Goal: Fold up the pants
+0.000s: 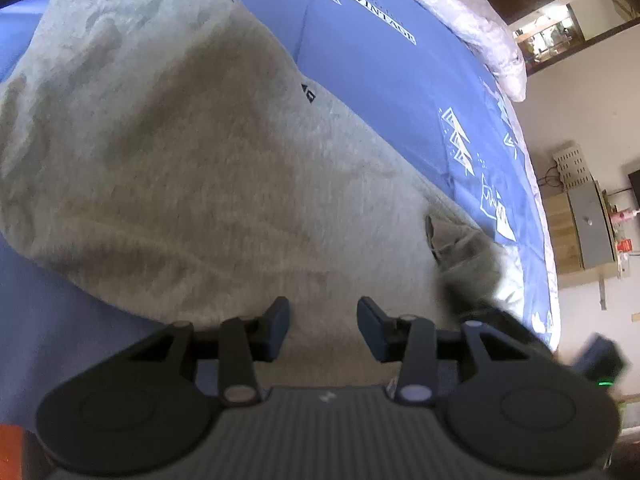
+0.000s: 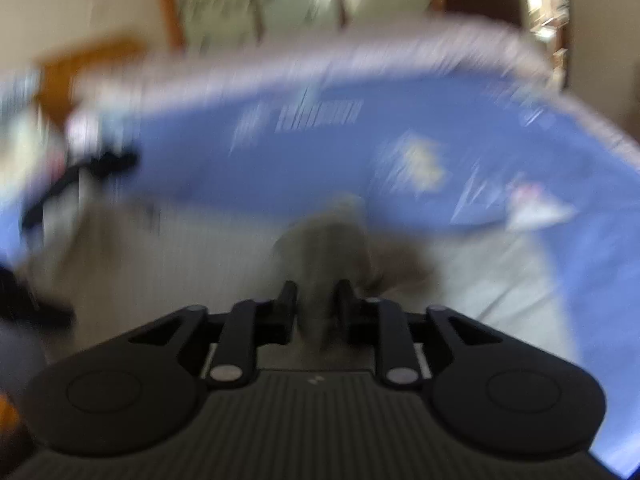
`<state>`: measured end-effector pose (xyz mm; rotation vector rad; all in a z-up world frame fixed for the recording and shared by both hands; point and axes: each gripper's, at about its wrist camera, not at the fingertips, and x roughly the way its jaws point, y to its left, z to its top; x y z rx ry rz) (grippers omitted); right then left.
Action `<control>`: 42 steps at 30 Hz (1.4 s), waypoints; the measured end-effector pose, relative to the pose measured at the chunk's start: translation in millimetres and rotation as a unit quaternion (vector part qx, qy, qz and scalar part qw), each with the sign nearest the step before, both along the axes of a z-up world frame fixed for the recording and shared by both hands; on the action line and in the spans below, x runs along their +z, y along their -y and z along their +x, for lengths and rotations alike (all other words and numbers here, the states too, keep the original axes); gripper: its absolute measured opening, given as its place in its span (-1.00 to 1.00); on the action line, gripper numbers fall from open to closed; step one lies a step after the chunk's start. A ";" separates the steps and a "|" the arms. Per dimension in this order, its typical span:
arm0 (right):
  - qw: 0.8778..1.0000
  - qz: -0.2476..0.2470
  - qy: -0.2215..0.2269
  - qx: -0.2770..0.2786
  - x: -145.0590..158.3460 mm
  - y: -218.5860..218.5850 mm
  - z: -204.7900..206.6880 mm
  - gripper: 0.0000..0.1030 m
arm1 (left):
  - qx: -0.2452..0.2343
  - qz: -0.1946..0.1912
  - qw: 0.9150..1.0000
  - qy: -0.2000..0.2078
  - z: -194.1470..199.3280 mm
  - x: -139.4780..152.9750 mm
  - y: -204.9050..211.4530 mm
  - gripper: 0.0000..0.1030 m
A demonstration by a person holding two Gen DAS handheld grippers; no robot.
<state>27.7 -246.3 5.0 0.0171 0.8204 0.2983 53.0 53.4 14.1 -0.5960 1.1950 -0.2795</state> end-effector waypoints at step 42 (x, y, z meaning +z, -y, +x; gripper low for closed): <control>0.968 0.164 0.070 -0.177 16.8 111.9 -30.6 -0.04 | -0.115 0.071 0.989 0.056 78.7 -18.2 172.4 -0.78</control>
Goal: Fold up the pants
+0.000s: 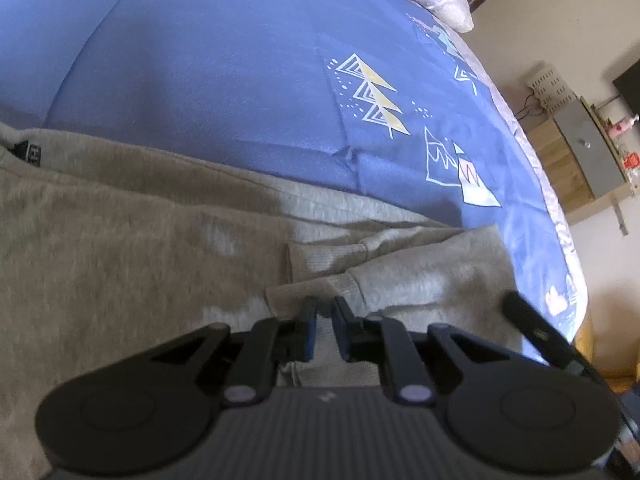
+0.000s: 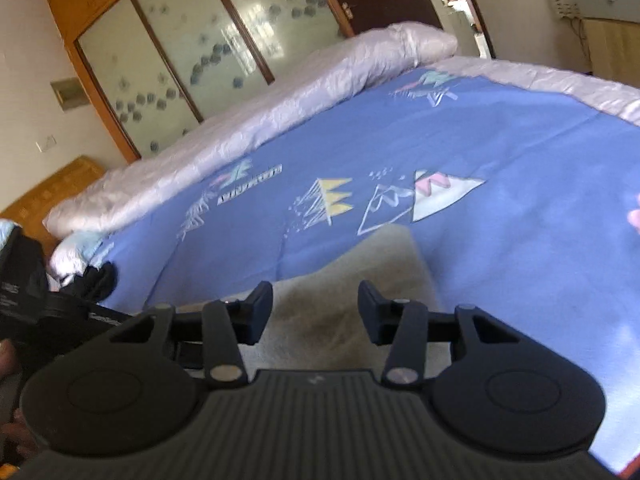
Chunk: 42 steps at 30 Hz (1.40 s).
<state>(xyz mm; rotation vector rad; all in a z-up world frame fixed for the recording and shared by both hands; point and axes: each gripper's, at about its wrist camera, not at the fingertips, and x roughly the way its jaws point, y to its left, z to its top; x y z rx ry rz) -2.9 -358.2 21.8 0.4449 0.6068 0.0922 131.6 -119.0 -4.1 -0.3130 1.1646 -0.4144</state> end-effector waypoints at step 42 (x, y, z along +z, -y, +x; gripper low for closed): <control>0.997 -0.008 -0.054 -0.063 25.6 -57.9 -105.9 -0.16 | 0.020 0.126 0.977 0.171 -192.3 61.6 -83.4 -0.29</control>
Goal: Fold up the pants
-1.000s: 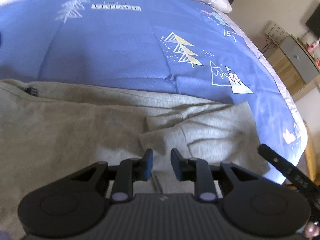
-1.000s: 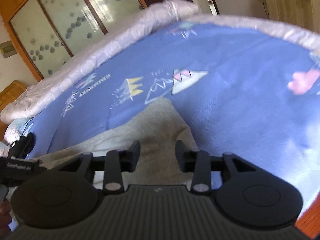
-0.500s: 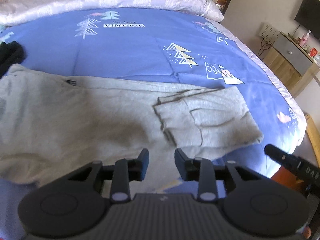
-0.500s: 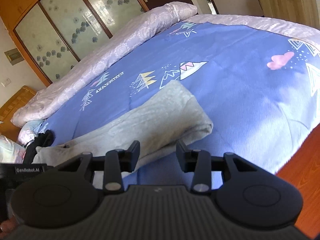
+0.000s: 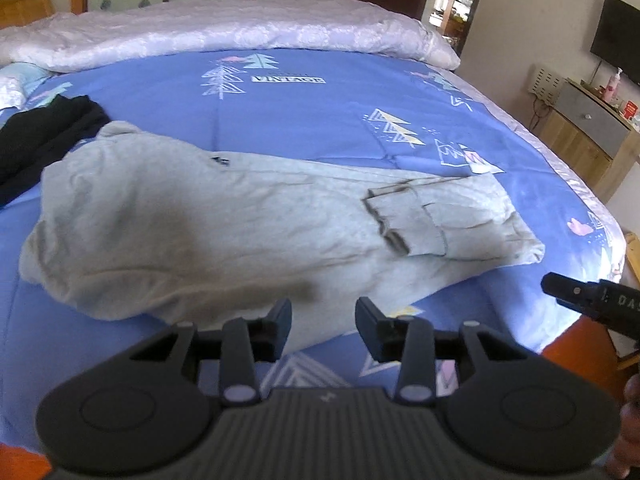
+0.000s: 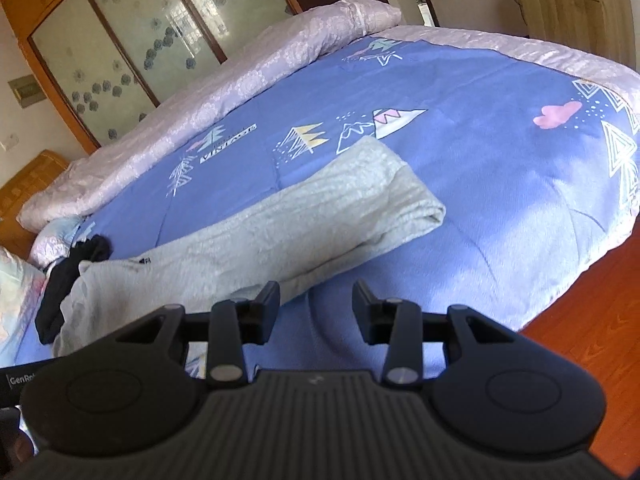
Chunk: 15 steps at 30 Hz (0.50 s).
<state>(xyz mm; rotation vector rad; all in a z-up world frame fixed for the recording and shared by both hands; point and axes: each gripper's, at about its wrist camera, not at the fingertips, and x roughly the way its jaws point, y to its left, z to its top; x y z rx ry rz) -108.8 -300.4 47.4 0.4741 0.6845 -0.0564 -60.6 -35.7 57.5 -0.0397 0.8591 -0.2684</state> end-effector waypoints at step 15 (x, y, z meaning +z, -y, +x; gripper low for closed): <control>0.999 -0.027 -0.036 0.026 -8.6 -40.2 6.6 -0.16 | 0.049 -0.028 0.998 -0.036 13.1 -33.2 -70.1 -0.22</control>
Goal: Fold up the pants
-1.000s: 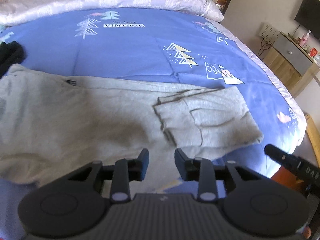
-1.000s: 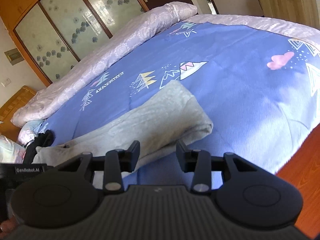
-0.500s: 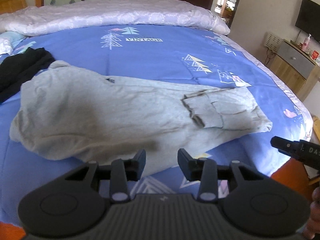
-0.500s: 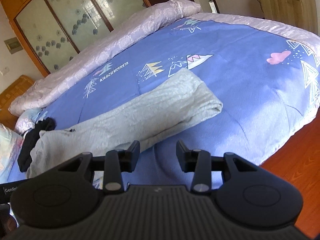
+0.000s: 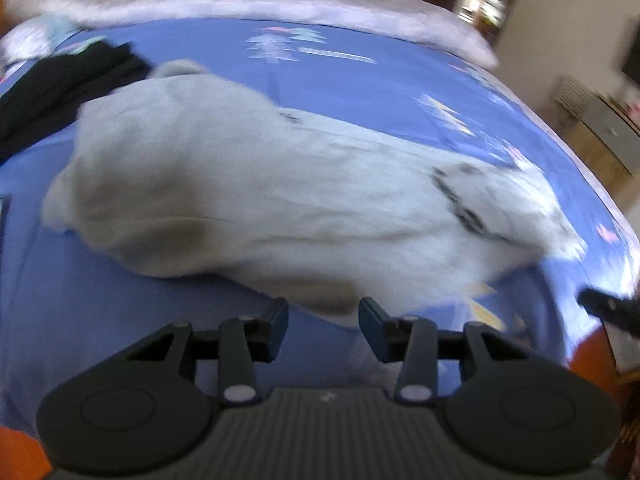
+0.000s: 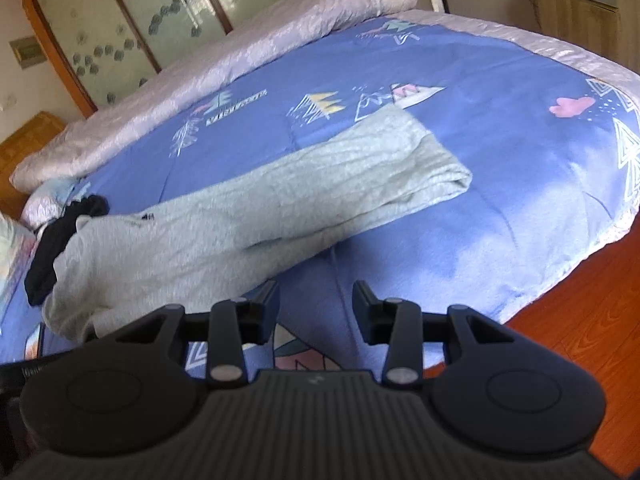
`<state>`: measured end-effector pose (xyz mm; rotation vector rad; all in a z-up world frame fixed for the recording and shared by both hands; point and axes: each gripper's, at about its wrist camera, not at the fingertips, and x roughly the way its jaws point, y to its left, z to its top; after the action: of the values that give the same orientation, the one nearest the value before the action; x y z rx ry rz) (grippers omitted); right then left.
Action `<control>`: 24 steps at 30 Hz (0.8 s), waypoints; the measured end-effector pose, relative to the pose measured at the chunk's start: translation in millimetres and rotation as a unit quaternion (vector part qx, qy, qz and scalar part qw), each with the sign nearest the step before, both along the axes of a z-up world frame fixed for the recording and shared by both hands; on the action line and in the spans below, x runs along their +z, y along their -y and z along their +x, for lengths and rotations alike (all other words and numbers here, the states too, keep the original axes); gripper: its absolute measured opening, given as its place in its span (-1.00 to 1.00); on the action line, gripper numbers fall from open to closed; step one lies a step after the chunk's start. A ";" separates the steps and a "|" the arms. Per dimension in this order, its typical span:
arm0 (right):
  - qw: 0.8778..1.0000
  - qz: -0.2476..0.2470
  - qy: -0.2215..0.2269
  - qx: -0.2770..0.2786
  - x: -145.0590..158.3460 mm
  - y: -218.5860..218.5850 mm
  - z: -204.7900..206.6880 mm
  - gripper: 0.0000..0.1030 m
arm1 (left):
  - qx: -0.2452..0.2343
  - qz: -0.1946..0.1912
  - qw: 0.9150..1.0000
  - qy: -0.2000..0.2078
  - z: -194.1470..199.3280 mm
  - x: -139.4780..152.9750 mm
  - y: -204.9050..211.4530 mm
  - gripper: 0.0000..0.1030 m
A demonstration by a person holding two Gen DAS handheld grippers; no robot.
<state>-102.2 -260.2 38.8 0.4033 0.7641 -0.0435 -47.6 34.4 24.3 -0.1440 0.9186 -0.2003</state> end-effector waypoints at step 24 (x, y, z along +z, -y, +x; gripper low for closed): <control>0.993 -0.043 0.026 0.102 -3.4 -62.9 54.4 -0.16 | 0.187 -0.170 0.966 -0.049 35.0 -20.7 -164.5 0.54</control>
<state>-47.8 -197.3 35.3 0.2410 0.7467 0.1248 -12.6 198.9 3.6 -0.6448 0.9327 0.0037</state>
